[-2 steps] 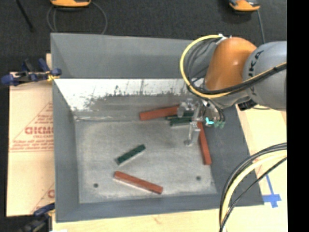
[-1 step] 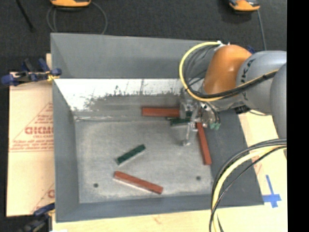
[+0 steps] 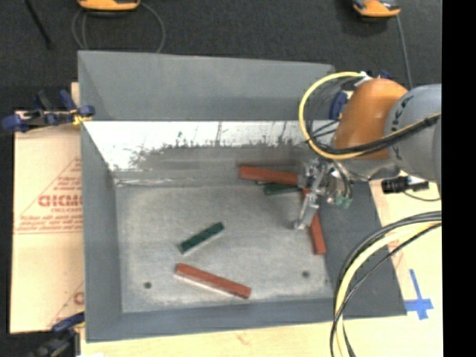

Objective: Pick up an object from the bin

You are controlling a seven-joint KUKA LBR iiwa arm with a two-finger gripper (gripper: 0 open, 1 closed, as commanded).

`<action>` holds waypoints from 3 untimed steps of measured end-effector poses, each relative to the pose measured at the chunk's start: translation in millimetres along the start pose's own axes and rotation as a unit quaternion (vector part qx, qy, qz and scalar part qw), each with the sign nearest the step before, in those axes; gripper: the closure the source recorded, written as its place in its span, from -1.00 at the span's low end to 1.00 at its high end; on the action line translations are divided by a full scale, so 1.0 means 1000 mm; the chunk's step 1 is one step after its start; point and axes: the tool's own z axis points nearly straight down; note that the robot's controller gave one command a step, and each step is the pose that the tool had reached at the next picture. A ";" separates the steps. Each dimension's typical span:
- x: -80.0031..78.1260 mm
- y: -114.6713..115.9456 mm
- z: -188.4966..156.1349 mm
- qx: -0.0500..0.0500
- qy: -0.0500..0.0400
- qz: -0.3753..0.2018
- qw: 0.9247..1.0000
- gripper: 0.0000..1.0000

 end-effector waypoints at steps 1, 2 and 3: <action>-0.005 0.069 0.001 0.006 0.009 0.008 1.000 -1.00; -0.012 0.014 -0.001 0.001 0.002 -0.180 0.984 -1.00; 0.018 0.103 -0.002 -0.001 0.001 -0.213 0.977 -1.00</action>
Offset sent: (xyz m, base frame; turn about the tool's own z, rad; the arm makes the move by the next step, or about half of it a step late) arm 0.0210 0.0694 -0.0073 0.0159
